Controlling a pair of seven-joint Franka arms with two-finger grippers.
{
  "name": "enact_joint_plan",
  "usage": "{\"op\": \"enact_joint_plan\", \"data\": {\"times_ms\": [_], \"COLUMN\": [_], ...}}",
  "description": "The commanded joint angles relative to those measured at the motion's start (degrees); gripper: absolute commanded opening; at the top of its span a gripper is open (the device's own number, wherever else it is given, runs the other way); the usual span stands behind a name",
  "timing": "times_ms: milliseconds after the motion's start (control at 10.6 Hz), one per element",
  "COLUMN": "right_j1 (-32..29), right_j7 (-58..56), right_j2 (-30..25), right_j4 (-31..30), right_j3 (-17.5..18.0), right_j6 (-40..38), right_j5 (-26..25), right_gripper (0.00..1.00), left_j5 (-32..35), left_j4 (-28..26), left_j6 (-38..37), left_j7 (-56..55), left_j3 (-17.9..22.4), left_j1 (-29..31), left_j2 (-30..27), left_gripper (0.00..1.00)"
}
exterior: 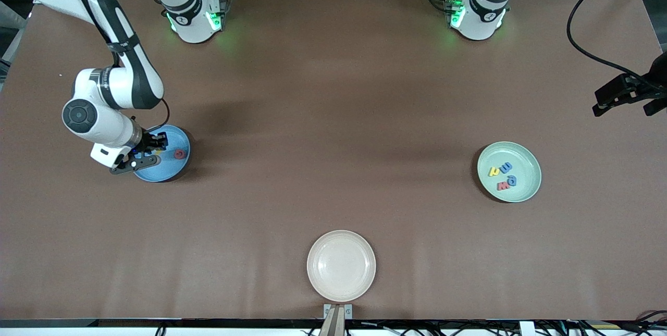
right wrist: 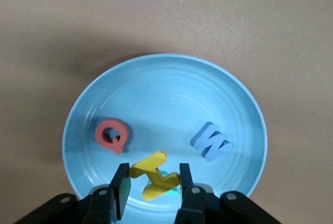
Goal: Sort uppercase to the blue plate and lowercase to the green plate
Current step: 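Lower the yellow H onto the blue plate and open the right gripper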
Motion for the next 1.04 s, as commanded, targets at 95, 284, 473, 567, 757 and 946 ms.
{"op": "enact_joint_plan", "data": {"times_ms": [95, 284, 473, 567, 757, 946], "right_j1": [-1.4, -1.3, -1.3, -1.5, -2.0, -2.7], "right_j7": [-5.2, -5.4, -7.5, -8.0, -9.2, -10.8], "right_j2": [0.3, 0.4, 0.8, 2.0, 3.0, 4.3], "right_j4": [-2.0, -2.0, -1.8, -1.6, -1.5, -1.3], "right_j3": [0.5, 0.5, 0.5, 0.5, 0.5, 0.4], "right_j6": [4.1, 5.4, 6.8, 8.8, 10.1, 10.5], "right_j5": [5.0, 6.5, 6.5, 6.5, 6.3, 6.8], "right_gripper": [0.37, 0.41, 0.41, 0.41, 0.41, 0.41], "left_j5": [-1.0, -1.0, -1.0, -1.0, -1.0, -1.0], "left_j4": [1.4, 1.4, 1.4, 1.4, 1.4, 1.4], "left_j6": [-1.3, -1.3, -1.3, -1.3, -1.3, -1.4], "left_j7": [0.2, 0.2, 0.2, 0.2, 0.2, 0.2], "left_j3": [0.2, 0.2, 0.2, 0.2, 0.2, 0.2], "left_j1": [0.1, 0.1, 0.1, 0.1, 0.1, 0.1], "left_j2": [0.4, 0.4, 0.4, 0.4, 0.4, 0.4], "left_gripper": [1.00, 1.00, 1.00, 1.00, 1.00, 1.00]}}
